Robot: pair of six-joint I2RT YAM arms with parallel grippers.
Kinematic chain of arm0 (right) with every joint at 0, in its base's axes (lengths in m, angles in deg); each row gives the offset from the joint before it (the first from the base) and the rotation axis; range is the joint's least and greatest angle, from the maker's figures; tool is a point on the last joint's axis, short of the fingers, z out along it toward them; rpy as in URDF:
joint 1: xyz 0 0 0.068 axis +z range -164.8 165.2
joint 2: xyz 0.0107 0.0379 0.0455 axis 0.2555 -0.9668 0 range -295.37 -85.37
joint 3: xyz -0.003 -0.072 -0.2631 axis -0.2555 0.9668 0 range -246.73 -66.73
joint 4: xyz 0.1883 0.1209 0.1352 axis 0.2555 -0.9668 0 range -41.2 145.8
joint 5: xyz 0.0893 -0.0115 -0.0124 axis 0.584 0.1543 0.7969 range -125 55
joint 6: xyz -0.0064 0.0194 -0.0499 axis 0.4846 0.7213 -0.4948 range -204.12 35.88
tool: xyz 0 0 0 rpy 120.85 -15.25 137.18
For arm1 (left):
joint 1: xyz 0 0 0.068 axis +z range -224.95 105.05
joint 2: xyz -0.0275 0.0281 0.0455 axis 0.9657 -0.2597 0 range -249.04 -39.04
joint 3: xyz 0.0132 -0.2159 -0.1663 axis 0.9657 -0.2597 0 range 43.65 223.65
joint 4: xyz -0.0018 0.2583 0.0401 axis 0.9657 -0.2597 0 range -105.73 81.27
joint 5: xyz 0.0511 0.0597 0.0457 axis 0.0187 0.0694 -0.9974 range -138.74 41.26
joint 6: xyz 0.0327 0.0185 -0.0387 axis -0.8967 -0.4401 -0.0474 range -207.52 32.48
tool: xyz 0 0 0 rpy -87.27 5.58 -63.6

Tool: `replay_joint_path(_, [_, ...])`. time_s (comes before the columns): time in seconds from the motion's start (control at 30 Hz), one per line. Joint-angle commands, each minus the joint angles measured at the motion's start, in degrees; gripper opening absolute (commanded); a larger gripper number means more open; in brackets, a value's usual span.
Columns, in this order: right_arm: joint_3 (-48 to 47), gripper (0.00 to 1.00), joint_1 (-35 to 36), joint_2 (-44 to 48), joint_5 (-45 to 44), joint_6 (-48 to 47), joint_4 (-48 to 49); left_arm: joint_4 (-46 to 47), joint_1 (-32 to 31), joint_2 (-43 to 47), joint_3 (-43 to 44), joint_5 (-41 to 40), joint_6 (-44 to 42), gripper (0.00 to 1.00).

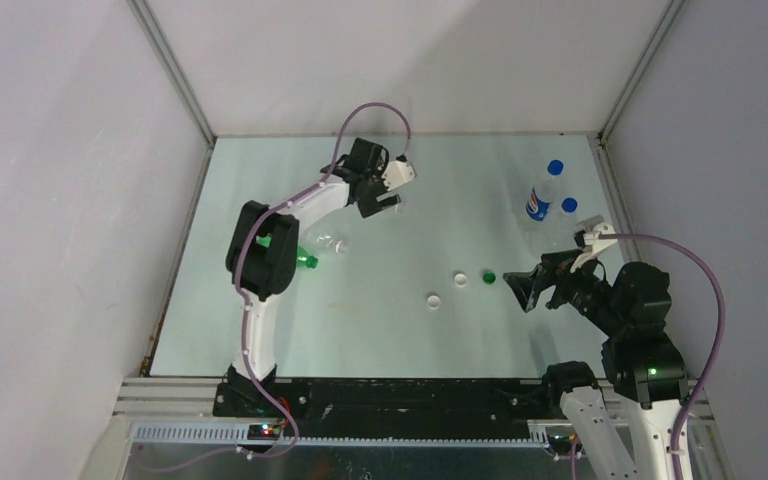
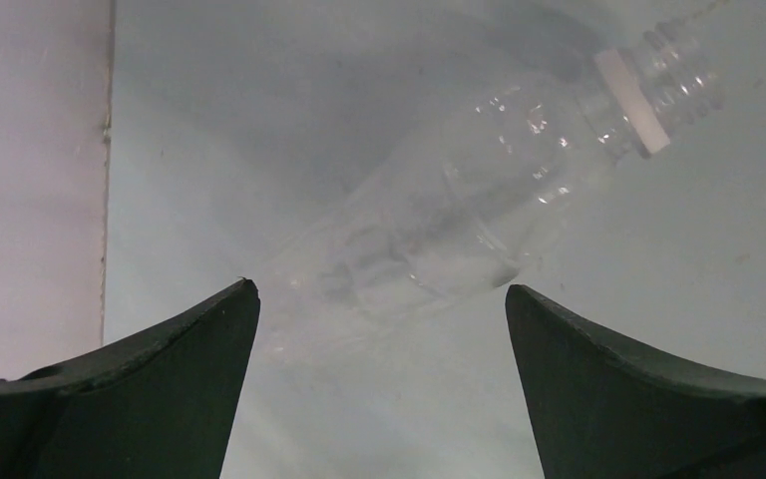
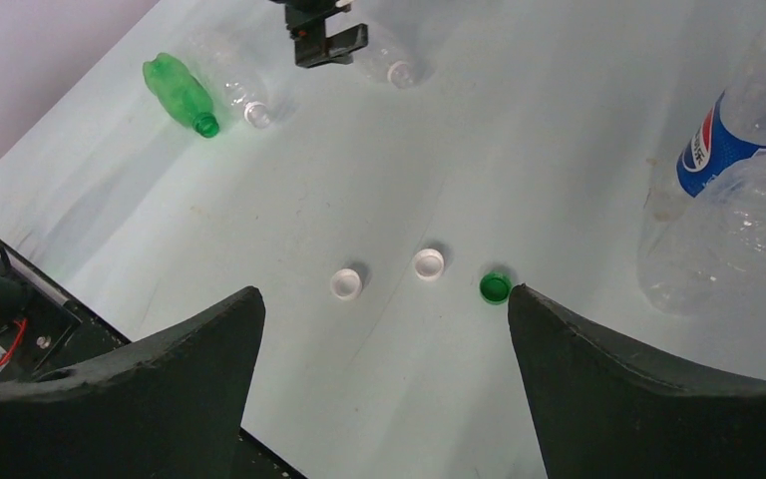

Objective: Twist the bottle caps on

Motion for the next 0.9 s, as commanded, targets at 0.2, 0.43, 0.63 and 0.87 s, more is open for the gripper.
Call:
replay_joint_path(0.2, [-1.98,0.91,0.57,-2.64,-0.17,-0.70,-1.31,-3.99,-0.05,-7.05,10.01,9.61,-0.43,0.94])
replay_joint_path(0.43, [-1.98,0.90,2.03,-3.39,-2.00,-1.62,0.06,-10.08,-0.42,-7.63,15.01,16.88,3.43,0.80])
replay_joint_path(0.63, [-1.98,0.89,3.33,-4.17,-2.36,-1.91,1.81,-22.11,-2.45,-10.38,20.62,15.76,10.02,0.71])
replay_joint_path(0.87, [-1.98,0.89,3.86,-6.67,-2.26,-1.98,2.52,-19.78,-3.70,-3.45,8.23,16.49,17.38,0.71])
